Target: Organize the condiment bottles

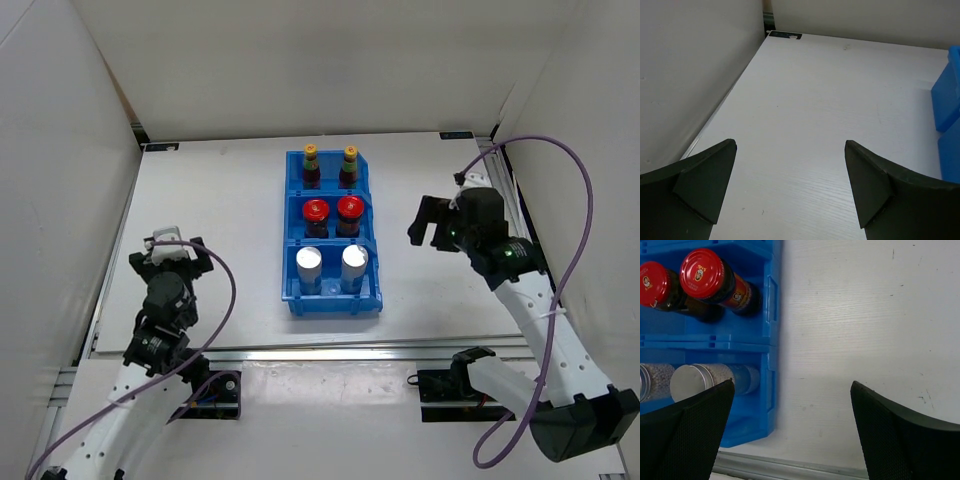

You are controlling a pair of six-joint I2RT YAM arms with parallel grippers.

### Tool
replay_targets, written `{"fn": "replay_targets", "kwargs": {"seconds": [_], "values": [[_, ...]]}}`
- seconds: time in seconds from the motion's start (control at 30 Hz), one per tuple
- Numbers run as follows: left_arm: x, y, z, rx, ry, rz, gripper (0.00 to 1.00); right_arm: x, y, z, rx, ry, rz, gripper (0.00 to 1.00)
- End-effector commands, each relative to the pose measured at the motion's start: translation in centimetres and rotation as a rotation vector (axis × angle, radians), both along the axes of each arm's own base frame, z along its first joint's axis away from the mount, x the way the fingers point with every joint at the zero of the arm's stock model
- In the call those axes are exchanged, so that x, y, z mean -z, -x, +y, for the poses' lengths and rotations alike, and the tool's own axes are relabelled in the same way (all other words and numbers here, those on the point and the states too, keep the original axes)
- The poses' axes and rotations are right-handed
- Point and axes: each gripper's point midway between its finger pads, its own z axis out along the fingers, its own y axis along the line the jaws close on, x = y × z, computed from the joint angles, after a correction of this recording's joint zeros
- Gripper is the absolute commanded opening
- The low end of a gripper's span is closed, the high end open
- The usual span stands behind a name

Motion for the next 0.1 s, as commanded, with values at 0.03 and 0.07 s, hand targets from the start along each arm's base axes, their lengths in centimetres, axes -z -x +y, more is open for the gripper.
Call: {"fn": "replay_targets", "kwargs": {"seconds": [0.03,0.07], "values": [[0.12,-0.6,0.19,-0.028,0.003,-0.01,1.0,-0.64,-1.09,0.13,0.01,-0.008,-0.062,1.0],[0.37,-0.74,0.14,-0.028,-0.001,0.002,1.0,-0.9,-1.38,0.0,0.02,-0.006,-0.077,1.0]]}}
